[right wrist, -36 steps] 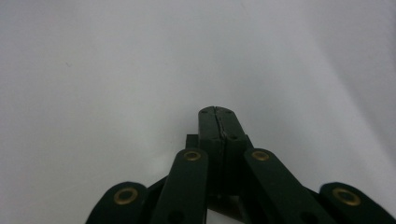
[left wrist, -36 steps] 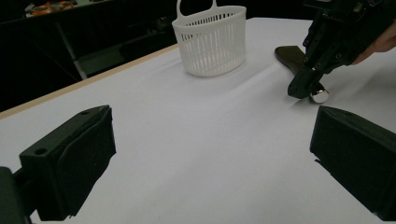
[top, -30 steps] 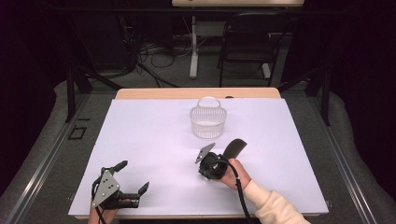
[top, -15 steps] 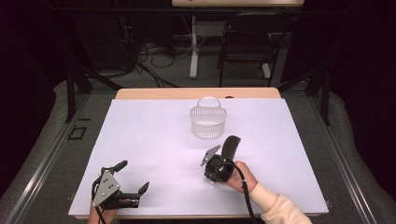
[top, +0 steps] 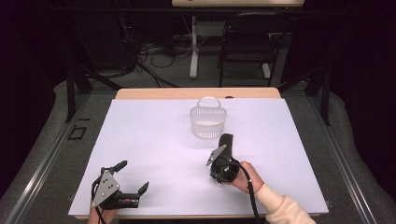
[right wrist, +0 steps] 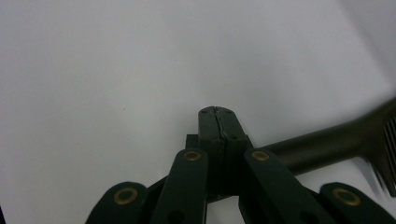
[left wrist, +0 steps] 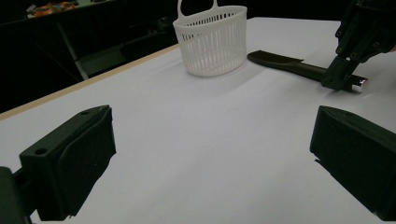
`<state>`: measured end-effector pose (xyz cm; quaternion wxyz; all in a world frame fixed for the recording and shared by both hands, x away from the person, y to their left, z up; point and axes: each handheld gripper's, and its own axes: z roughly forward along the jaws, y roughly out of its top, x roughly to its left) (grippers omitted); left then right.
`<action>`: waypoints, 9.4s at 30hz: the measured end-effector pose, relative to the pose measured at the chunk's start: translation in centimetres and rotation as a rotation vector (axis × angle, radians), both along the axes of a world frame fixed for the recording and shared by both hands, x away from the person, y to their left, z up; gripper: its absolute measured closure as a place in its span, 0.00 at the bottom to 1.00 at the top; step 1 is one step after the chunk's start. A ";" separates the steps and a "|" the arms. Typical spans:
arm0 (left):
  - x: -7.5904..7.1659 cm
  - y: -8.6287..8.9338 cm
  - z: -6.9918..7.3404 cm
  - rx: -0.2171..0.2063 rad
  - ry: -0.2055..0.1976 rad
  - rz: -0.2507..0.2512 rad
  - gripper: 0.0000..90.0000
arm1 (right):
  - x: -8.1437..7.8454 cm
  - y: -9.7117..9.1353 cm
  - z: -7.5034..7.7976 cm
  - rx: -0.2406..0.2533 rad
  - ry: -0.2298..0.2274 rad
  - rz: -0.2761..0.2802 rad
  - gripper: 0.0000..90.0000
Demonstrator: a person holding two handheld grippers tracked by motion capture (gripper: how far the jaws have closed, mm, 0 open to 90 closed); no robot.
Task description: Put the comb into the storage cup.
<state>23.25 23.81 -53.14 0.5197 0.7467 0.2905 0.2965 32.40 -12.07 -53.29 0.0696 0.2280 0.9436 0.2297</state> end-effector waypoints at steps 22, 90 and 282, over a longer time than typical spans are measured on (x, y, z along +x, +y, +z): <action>0.0 0.0 0.0 0.003 -0.001 -0.001 0.00 | 0.0 -3.3 1.7 0.021 0.047 -0.085 0.74; -1.2 -2.5 0.5 -0.032 0.125 -0.206 0.00 | 4.5 -3.7 1.0 -0.105 0.269 -0.728 0.81; 0.8 -0.2 -0.5 0.032 0.098 0.029 0.00 | 7.1 -6.5 8.8 0.396 -0.459 -0.288 0.81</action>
